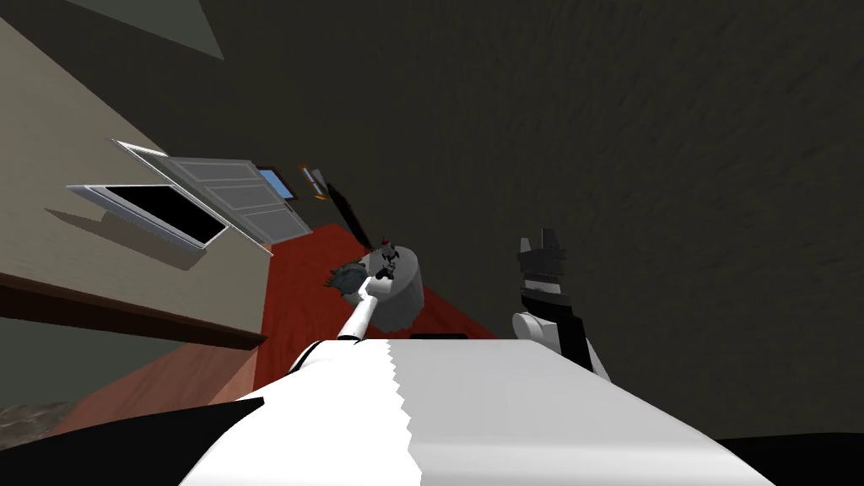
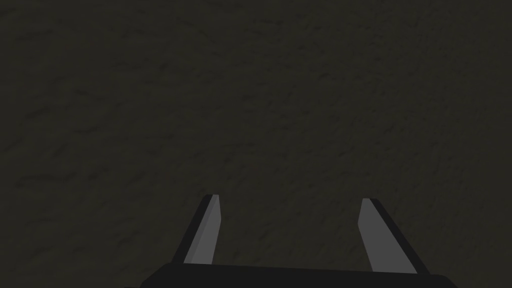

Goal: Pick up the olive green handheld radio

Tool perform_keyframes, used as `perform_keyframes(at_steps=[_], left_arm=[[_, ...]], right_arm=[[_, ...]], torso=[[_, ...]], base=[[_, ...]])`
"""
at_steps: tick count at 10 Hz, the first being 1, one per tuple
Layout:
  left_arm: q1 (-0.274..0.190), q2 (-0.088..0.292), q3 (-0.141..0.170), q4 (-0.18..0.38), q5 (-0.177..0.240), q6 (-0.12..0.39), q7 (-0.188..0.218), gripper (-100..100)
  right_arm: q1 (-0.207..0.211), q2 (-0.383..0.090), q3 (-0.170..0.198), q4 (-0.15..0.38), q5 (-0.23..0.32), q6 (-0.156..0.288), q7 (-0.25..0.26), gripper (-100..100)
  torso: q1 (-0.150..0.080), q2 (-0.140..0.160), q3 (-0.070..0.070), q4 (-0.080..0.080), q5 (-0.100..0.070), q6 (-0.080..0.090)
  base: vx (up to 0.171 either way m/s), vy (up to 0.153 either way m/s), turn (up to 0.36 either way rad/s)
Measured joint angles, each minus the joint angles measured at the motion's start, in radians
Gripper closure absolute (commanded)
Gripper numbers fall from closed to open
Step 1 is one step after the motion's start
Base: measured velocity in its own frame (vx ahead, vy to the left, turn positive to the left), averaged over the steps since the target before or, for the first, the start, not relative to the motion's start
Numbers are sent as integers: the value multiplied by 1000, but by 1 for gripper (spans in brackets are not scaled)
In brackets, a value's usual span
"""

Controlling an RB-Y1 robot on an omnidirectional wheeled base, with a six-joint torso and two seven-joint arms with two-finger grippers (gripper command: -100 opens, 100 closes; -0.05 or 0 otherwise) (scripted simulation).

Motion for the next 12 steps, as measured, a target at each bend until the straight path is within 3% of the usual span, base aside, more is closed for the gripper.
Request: perform_keyframes(at_steps=[12], left_arm=[[-250,64,-40,338,5,272,-94,-100]], right_arm=[[0,0,0,0,0,0,0,0]], torso=[[0,0,0,0,0,0]], base=[[1,1,-50]])
